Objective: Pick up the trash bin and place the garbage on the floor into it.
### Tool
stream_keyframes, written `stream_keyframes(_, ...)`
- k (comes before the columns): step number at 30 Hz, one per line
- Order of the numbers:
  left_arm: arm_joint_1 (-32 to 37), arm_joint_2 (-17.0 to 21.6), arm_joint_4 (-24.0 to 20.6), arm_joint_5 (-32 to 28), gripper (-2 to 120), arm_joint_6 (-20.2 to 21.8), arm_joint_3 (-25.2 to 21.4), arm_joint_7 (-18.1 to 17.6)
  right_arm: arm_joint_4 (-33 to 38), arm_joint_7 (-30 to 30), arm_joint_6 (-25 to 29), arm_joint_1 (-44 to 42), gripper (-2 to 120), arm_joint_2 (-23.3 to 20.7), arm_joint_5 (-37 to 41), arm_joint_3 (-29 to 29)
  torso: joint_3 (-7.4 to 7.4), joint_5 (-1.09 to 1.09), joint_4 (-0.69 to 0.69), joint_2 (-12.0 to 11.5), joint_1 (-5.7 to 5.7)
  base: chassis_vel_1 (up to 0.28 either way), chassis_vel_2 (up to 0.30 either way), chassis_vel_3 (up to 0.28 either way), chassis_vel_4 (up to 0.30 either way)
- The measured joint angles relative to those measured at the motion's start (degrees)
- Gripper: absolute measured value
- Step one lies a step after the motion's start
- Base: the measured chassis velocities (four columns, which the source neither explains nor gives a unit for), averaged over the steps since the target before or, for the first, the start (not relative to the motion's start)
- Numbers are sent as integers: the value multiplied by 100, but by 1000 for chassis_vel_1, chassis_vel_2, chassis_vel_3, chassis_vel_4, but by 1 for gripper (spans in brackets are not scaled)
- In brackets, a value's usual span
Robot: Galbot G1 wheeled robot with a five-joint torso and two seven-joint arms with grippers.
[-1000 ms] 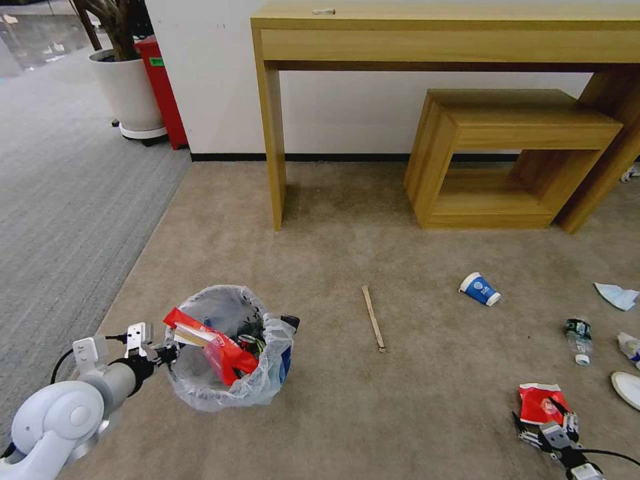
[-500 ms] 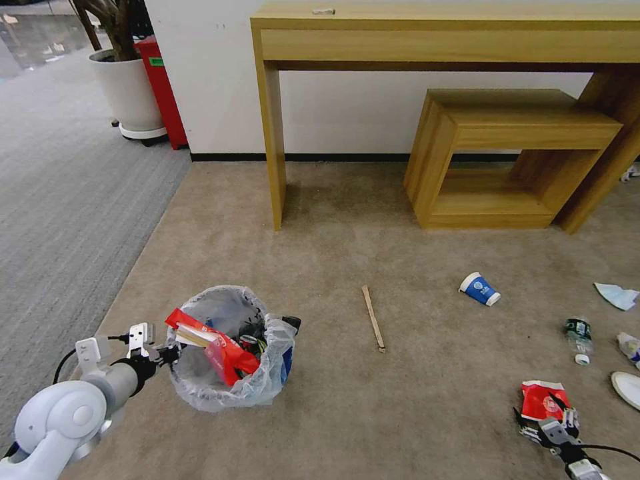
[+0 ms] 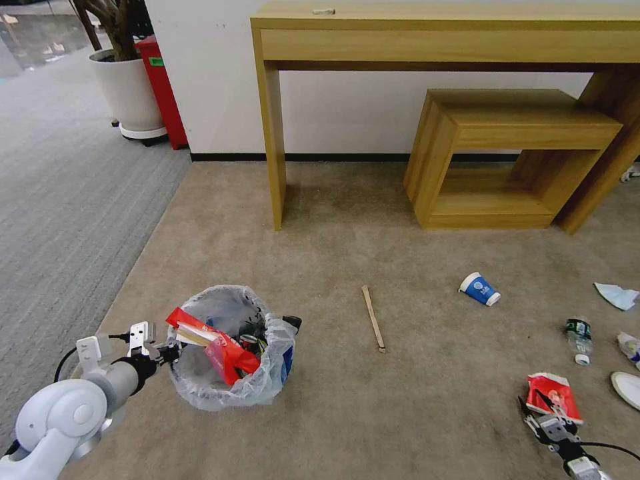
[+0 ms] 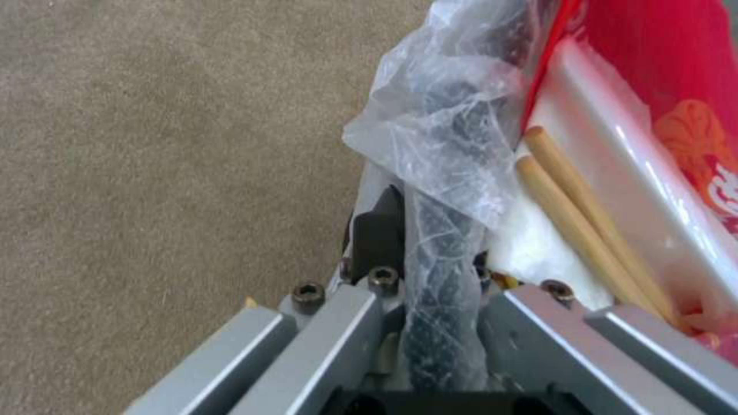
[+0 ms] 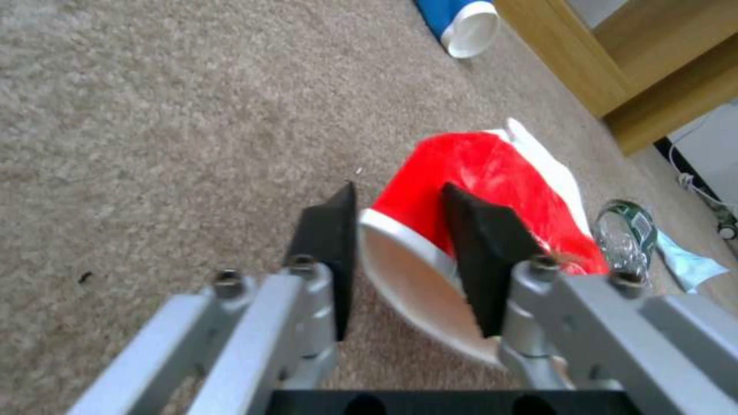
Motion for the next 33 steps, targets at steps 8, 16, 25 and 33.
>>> stream_keyframes(8, -16, -29, -6, 6, 0, -1, 50, -7, 34, -4, 0, 1, 8, -25, 14, 21, 0, 0, 0, 0, 0, 0, 0, 0, 0)
stream_keyframes(16, -15, -45, -6, 13, 0, -4, 52, -8, 79, -6, 0, -1, 4, -36, 19, 36, 0, 0, 0, 0, 0, 0, 0, 0, 0)
stream_keyframes(25, -16, -59, -8, 24, 0, -4, 86, -10, 135, -31, 0, -15, 0, -75, 59, 96, 0, 0, 0, 0, 0, 0, 0, 0, 0)
stream_keyframes(33, -40, -60, 14, 43, 0, -4, 140, -8, 190, -108, 0, -60, 0, -109, 78, 162, 0, 0, 0, 0, 0, 0, 0, 0, 0)
